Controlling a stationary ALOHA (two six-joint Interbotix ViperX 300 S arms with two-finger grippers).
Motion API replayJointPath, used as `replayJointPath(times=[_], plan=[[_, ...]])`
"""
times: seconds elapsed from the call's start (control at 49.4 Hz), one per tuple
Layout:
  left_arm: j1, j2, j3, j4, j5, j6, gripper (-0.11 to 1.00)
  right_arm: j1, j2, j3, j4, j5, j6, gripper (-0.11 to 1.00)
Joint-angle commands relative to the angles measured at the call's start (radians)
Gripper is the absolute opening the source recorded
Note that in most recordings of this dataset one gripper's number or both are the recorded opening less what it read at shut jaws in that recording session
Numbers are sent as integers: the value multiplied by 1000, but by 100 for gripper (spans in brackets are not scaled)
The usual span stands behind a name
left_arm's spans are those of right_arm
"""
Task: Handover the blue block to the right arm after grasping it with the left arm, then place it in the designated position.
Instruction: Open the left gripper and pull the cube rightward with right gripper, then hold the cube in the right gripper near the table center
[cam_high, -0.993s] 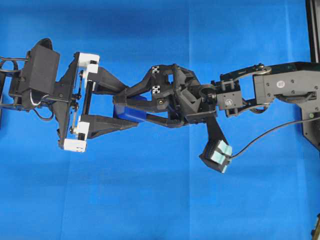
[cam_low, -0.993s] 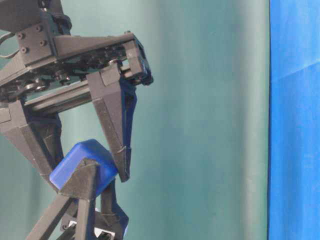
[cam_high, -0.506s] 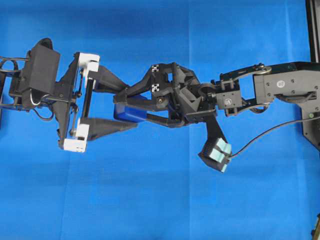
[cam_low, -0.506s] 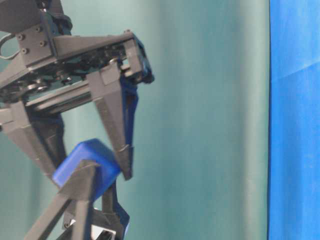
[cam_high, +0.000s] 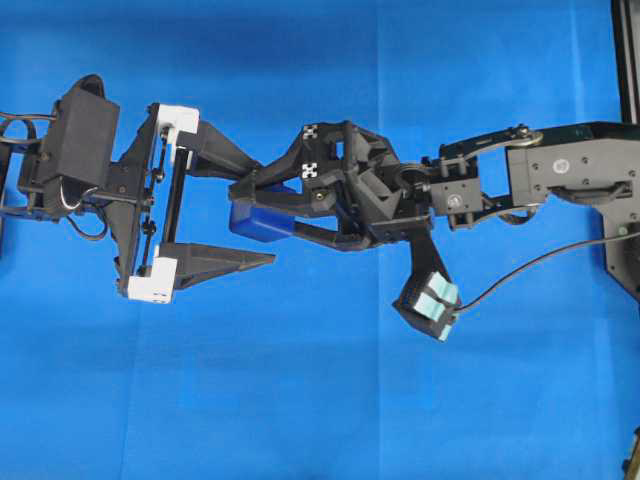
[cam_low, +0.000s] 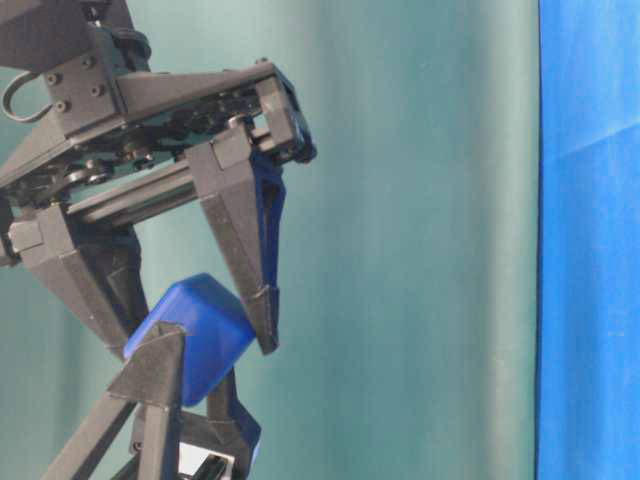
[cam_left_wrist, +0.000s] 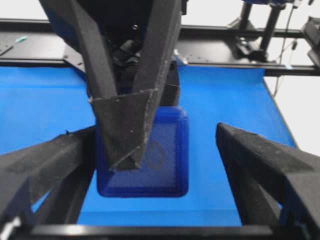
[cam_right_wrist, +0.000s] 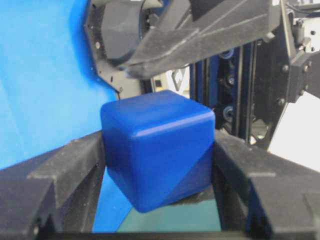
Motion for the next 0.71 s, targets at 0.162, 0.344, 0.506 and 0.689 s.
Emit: replayJointPath(times=[0.162, 0.344, 0.506, 0.689], plan=[[8, -32, 2, 2, -6, 0, 93, 3, -112, 63, 5, 17, 5, 52], [9, -49, 17, 2, -6, 0, 93, 9, -201, 137, 5, 38, 5, 52], [9, -63, 28, 2, -6, 0, 93, 15, -281, 196, 5, 58, 5, 52], [9, -67, 31, 2, -6, 0, 93, 28, -342, 233, 5, 114, 5, 52]])
